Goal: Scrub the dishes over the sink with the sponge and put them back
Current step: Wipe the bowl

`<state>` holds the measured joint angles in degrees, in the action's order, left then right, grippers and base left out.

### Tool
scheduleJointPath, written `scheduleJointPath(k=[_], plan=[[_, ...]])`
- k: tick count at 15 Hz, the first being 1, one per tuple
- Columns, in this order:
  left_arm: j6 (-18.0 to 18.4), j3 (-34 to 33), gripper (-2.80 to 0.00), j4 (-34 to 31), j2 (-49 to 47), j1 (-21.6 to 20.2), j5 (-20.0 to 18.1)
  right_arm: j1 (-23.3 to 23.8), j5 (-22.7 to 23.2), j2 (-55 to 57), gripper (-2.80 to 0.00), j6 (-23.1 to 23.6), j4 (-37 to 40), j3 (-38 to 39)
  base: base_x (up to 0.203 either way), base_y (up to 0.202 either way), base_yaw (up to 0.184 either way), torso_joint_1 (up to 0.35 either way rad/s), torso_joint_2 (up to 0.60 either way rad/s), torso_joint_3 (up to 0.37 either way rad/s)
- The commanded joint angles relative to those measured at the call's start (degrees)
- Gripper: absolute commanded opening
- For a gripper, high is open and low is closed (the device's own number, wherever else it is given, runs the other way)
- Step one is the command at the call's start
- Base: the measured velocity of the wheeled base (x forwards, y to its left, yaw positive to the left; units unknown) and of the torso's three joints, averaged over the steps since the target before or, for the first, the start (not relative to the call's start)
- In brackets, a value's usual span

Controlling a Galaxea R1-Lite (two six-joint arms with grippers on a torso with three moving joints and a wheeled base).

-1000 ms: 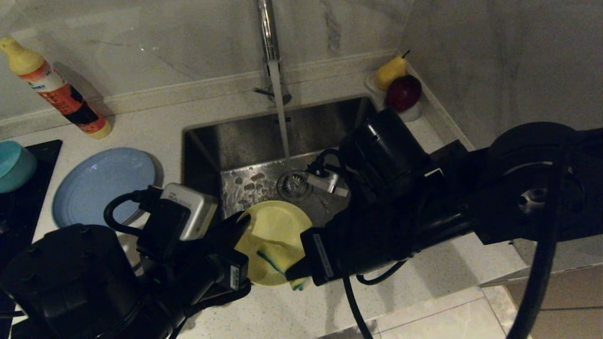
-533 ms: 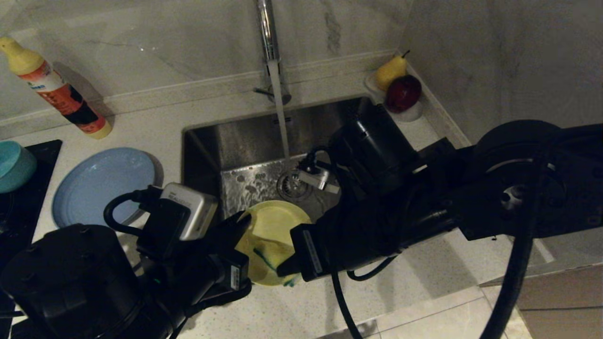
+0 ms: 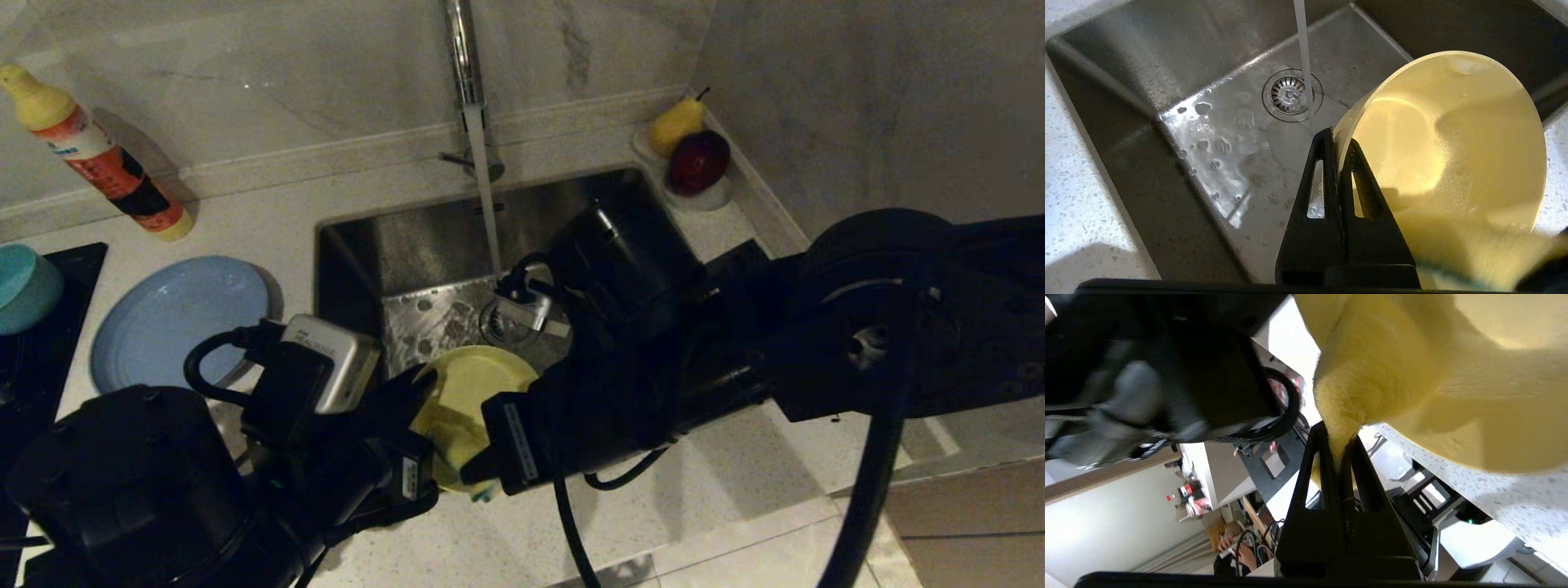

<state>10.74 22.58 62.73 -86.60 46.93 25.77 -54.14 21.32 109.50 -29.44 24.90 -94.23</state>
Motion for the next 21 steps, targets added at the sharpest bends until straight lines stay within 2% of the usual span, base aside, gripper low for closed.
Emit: scheduleJointPath(k=[1, 5, 9, 14, 21], plan=[[0.2, 0.3, -2.80, 0.3, 0.4, 0.0, 0.2, 0.1, 0.0, 0.9, -2.80, -0.2, 0.1, 0.7, 0.000, 0.000, 0.000, 0.000, 0.00, 0.000], [0.1, 0.4, -2.80, 0.3, 0.6, 0.0, 0.3, 0.8, 0.0, -0.3, -2.80, -0.2, 0.3, 1.1, 0.000, 0.000, 0.000, 0.000, 0.00, 0.000], [0.1, 0.3, -2.80, 0.4, 0.8, -0.1, 0.4, 3.7, -0.1, -3.5, -2.80, -0.1, 0.4, 2.0, 0.000, 0.000, 0.000, 0.000, 0.00, 0.000], [0.0, 0.0, -2.80, 0.3, 1.2, 0.0, 1.7, 5.3, -0.1, -4.6, -2.80, -0.1, 0.2, 3.5, 0.000, 0.000, 0.000, 0.000, 0.00, 0.000], [-0.3, -0.3, -2.80, 0.4, 1.3, 0.0, 1.6, 8.5, -0.1, -3.9, -2.80, 0.1, -0.2, 2.2, 0.000, 0.000, 0.000, 0.000, 0.00, 0.000]])
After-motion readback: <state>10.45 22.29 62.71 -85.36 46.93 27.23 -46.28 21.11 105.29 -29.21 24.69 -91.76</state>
